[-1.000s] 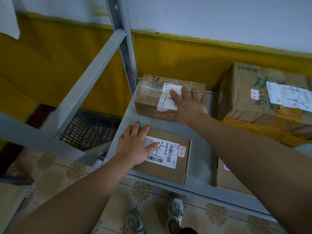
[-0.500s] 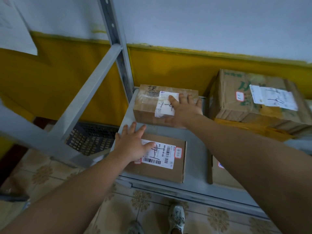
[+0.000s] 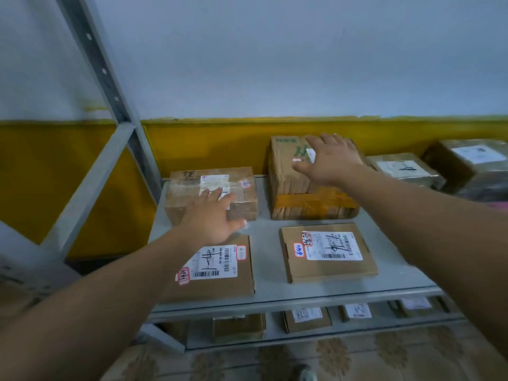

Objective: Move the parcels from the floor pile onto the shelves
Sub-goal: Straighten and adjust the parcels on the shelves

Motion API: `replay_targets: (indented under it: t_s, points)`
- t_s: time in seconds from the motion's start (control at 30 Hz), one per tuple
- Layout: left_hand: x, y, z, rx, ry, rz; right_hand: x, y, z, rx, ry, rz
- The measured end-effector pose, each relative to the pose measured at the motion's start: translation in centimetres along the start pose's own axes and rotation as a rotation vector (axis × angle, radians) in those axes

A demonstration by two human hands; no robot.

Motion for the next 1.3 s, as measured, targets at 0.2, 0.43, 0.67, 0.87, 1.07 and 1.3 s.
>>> replay_targets:
  t_s: [0.2, 0.43, 0.67, 0.87, 1.07, 1.3]
  points:
    - [-3.2, 4.8, -1.4, -0.017, -0.038, -0.027, -3.2, 4.2, -2.9, 0.023, -0.074, 0.038]
    - [-10.6, 10.8, -3.5, 0.111, -0.144, -0.021, -7.2, 7.8, -6.4, 0.241, -0.05, 0.078]
    - [-14.3, 13.4, -5.4, 0.285, -0.104, -0.129, -12.4, 9.9, -10.7, 0.29, -0.185, 0.148]
    - [-14.7, 13.7, -6.0, 0.277, -0.099, -0.081, -17.4, 11.7, -13.6, 0.103, -0.459, 0.269]
    - [-15.1, 13.7, -7.3, 0.281, -0.111, -0.101, -17.4, 11.8, -14.8, 0.094, -0.451, 0.284]
    - [-14.5, 13.7, -7.5, 0.279, -0.144, -0.104, -16.2, 11.6, -14.8, 0.118, -0.413, 0.248]
Point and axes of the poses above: each hand's wrist, its own z-axis towards the middle knuckle, its own x-axis out of the back of the hand, y = z × x, the point moved 9 cm from there along z, towards the middle knuckle, and after that the axes turned 14 degrees about y, right-handed, at the moved point
